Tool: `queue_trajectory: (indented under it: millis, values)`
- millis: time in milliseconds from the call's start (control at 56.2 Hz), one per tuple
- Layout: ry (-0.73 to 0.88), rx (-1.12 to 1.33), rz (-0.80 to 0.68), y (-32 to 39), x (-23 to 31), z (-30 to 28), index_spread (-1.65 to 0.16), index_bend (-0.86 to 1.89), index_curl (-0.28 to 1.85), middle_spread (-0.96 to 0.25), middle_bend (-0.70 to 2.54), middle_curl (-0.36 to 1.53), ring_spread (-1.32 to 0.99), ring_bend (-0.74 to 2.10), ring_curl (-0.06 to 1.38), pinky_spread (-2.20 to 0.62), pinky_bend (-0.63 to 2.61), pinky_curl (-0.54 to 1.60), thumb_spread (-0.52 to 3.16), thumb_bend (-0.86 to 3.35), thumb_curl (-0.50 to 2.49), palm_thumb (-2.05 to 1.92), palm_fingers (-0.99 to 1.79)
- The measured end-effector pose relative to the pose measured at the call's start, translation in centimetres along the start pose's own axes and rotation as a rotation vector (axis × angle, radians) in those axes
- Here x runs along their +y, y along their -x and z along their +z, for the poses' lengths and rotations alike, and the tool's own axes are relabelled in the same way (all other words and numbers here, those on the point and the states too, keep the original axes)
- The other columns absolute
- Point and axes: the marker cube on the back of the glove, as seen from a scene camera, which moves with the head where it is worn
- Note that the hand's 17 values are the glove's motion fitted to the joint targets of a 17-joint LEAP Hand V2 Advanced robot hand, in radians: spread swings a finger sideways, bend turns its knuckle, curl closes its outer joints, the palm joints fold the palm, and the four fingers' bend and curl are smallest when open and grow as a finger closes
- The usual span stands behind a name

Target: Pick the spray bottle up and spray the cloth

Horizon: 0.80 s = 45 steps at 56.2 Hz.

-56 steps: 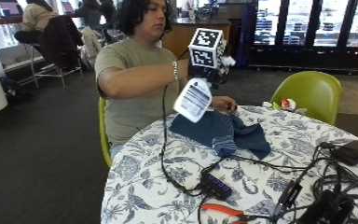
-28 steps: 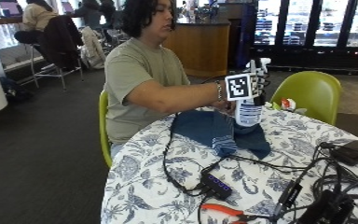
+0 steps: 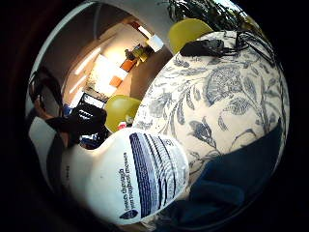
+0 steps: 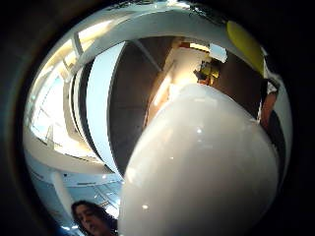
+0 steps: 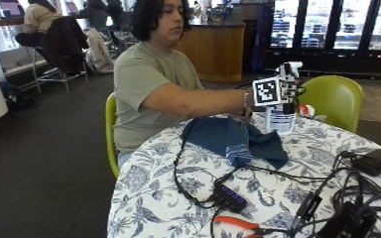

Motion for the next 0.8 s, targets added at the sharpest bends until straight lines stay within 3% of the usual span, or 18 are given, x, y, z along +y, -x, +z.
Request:
queue_trajectory:
  millis: [71, 160, 214, 302, 356, 801]
  values:
    - [0.090, -0.003, 0.037, -0.6, 0.9, 0.1, -0.26, 0.28, 0.64, -0.14, 0.65, 0.56, -0.14, 0.67, 0.49, -0.21, 0.46, 0.43, 0.43, -0.05, 0.88, 0.94, 1.28]
    - [0.247, 0.029, 0.061, -2.0, 2.9, -0.3, -0.27, 0.20, 0.64, -0.10, 0.52, 0.52, -0.11, 0.59, 0.48, -0.05, 0.35, 0.43, 0.60, -0.04, 0.83, 0.89, 0.82]
    - [0.256, 0.083, 0.063, -2.6, 3.7, -0.7, -0.28, 0.18, 0.62, -0.07, 0.41, 0.48, -0.09, 0.49, 0.46, 0.06, 0.30, 0.42, 0.74, -0.09, 0.76, 0.75, 0.57]
    - [0.284, 0.216, 0.040, -2.7, 5.4, -2.2, -0.31, 0.10, 0.52, -0.04, 0.32, 0.44, -0.07, 0.43, 0.41, 0.14, 0.30, 0.38, 0.83, -0.07, 0.67, 0.67, 0.44]
    - [0.330, 0.311, 0.002, -2.5, 6.5, -4.2, -0.34, 0.08, 0.48, -0.01, 0.22, 0.40, -0.05, 0.38, 0.39, 0.18, 0.37, 0.40, 0.86, -0.07, 0.62, 0.60, 0.22]
    - [0.483, 0.858, -0.183, 5.4, 13.7, -16.3, -0.42, 0.11, 0.28, 0.01, 0.20, 0.35, -0.02, 0.35, 0.33, 0.18, 0.36, 0.36, 0.97, -0.03, 0.42, 0.46, 0.06]
